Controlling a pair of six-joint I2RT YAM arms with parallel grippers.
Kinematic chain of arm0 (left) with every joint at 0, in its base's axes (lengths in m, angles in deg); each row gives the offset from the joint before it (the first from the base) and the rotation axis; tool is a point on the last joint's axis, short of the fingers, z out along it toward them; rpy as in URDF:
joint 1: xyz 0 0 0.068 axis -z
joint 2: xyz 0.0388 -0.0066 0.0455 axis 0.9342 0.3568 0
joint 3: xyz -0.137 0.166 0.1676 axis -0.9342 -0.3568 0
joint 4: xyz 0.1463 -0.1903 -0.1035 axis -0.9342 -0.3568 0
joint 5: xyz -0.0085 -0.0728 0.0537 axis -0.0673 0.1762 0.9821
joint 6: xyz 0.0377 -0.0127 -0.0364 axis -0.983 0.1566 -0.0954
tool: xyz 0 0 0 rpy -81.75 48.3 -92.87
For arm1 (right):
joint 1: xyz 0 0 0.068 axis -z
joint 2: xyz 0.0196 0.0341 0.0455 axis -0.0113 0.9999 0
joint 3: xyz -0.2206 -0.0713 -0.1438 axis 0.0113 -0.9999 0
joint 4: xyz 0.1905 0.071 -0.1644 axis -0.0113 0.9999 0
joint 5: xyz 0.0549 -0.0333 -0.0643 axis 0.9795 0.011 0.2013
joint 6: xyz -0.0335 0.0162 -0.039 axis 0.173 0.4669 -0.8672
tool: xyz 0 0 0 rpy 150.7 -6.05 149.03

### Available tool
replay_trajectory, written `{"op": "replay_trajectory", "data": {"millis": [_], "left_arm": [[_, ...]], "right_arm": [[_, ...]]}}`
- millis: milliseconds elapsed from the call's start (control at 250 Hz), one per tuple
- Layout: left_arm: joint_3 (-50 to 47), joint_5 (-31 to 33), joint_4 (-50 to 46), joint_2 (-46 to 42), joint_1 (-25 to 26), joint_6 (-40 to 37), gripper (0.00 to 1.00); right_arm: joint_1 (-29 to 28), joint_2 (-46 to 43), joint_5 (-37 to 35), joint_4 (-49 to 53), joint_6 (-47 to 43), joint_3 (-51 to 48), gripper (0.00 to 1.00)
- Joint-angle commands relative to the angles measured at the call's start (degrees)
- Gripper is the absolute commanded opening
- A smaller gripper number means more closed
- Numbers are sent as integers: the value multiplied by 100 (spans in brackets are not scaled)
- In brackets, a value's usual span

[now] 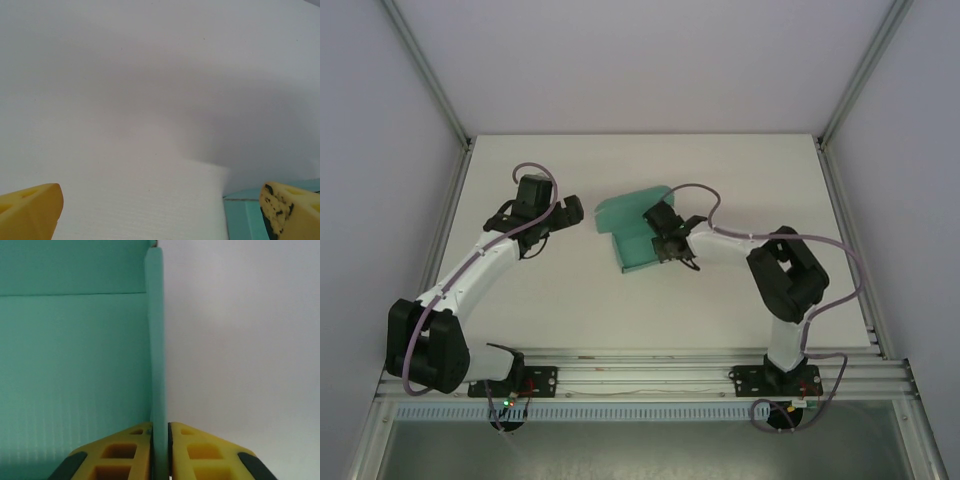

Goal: Assemble paper box

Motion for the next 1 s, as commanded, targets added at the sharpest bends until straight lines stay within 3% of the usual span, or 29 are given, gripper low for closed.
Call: {"op": "replay_trajectory", "data": {"millis": [0, 156, 216, 324, 452, 620, 783, 859, 915, 999], "left_arm": [[86, -115, 140, 136, -22, -51, 100], [114, -547, 328, 276, -23, -379, 100], [73, -885, 522, 275, -20, -664, 100], [-17, -1529, 932, 240, -23, -1211, 100], [90, -2179, 1203, 230, -20, -1919, 100], [538, -3276, 883, 541, -17, -3472, 100], [1297, -4388, -107, 1318, 1, -4970, 100], [1860, -4455, -751, 1784, 58, -5483, 100], [2284, -4401, -1195, 2127, 82, -5722, 99], [2844, -4314, -1812, 2576, 92, -6082, 90]], "right_arm": [[-269, -328, -778, 379, 2024, -299, 16], [-577, -714, -603, -93, 2315, -573, 28], [-575, -851, -893, 0, 2225, -556, 33], [-568, -1120, -1680, 331, 1671, -368, 52], [-388, -1482, -1887, 188, 473, -243, 73], [274, -2020, -237, -322, -1169, -244, 89], [913, -1927, 1587, -304, -3069, 226, 97], [1188, -1544, 2492, 142, -3792, 645, 97], [1305, -1210, 2674, 507, -4058, 1005, 94], [1443, -745, 2762, 1042, -4305, 1506, 84]]}}
